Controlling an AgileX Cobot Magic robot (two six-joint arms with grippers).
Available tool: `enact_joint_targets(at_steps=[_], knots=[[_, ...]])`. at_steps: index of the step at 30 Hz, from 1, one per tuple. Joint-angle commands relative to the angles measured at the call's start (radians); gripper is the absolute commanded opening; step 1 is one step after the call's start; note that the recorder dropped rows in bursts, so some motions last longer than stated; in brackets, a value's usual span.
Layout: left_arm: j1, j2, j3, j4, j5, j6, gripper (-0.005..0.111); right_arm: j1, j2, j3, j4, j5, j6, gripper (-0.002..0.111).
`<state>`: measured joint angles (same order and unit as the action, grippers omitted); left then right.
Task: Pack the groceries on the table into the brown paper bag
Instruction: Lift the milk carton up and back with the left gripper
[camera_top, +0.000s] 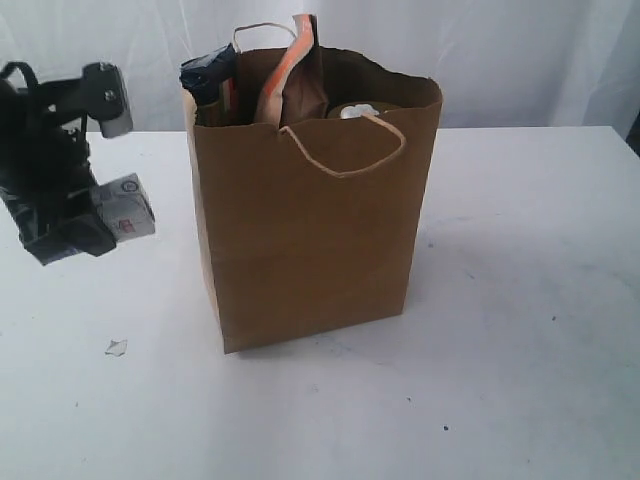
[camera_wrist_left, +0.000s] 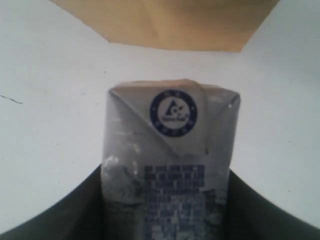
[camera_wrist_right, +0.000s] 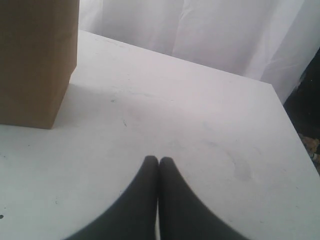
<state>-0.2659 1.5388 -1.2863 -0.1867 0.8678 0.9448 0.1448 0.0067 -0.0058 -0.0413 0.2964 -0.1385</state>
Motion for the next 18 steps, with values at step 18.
enact_joint_targets(at_steps=[18], knots=[[0.004,-0.474,0.000,-0.433,-0.288,-0.043,0.000,-0.006,-0.007,0.006,-0.003,-0.006,0.005,0.000]])
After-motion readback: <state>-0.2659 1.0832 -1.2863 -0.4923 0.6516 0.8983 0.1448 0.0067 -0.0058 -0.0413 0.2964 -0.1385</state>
